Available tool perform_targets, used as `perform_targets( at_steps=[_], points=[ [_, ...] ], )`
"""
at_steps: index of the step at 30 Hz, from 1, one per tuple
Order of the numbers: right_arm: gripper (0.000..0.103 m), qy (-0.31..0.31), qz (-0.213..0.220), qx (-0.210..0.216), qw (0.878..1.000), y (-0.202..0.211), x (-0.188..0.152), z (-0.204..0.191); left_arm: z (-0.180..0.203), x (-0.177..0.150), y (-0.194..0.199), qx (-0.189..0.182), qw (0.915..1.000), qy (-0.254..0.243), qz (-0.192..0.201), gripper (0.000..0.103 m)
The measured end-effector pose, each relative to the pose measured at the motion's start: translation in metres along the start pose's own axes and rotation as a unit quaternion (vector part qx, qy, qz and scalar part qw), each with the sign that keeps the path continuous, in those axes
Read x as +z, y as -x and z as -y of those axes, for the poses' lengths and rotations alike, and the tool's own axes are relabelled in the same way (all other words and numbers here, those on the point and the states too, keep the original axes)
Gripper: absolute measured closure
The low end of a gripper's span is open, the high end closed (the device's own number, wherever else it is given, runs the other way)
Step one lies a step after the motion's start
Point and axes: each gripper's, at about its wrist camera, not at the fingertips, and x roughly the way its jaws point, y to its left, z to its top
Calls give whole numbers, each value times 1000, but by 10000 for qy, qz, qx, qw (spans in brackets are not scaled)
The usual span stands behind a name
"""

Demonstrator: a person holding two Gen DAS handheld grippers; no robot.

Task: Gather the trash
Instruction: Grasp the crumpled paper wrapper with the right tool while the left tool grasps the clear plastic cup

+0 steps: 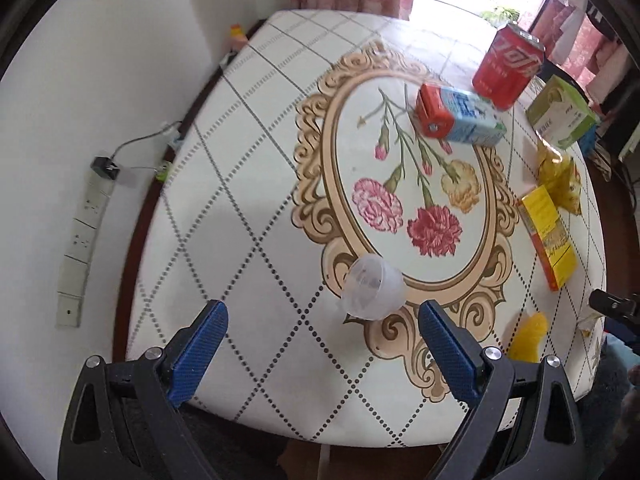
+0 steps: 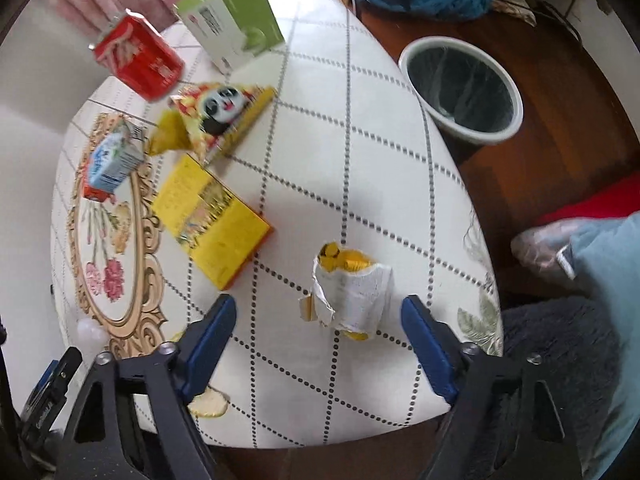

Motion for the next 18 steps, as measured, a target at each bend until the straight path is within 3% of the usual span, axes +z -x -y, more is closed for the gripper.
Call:
perform_targets(
  at_steps=[3, 8, 13, 15, 17, 18],
  points=[
    [33, -50, -23, -23, 10000, -8, -5, 1, 3, 4, -10, -146, 9998, -106, -51, 6],
    [59, 82, 40, -162, 9998, -14, -12, -3, 16, 11, -17, -140, 9991, -394, -39, 10],
    [65, 190, 124, -188, 9996, -10, -16, -5, 22, 14, -29, -24, 9984, -544, -144, 42],
    [66, 220, 134, -169, 9995, -9, -18, -8, 23, 14, -32, -6, 9983, -561, -176, 62],
    [67, 250, 138, -139, 9995, -7, -20, -9, 22, 15, -31, 1, 9982, -584, -141, 68],
    [68, 256, 145, -129, 9995, -6, -21, -10, 22, 16, -30, 15, 9981, -604, -91, 77]
  ],
)
